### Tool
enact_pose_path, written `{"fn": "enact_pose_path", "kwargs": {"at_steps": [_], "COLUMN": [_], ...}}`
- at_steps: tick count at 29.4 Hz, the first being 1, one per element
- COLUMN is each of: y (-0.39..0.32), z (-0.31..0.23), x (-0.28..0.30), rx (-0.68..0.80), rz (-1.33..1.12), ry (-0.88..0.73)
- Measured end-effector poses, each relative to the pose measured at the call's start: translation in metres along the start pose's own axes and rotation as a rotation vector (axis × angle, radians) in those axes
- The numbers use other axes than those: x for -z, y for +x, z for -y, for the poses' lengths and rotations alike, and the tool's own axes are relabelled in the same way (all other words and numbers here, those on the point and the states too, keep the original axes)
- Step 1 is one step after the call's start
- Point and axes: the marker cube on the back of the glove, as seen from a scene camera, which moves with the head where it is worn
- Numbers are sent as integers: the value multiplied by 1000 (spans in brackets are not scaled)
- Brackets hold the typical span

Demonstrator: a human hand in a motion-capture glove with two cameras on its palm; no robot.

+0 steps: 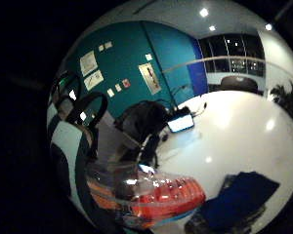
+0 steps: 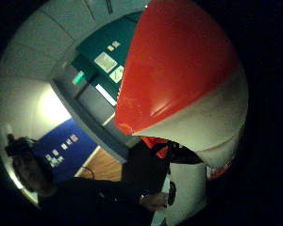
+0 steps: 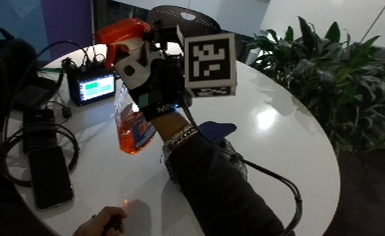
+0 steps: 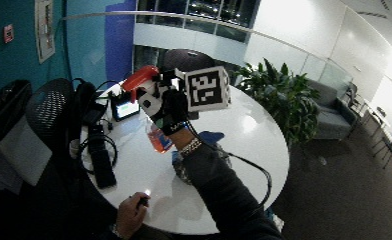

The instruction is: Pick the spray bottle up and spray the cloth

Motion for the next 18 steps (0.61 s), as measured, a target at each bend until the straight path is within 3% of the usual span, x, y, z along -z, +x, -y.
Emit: {"fn": "enact_pose_path", "kwargs": {"at_steps": [9, 18], "y": [45, 46], "z": [-24, -18], "x": [-38, -43], "rx": [-229, -201], "rz": [78, 44], "ry": [109, 150]}}
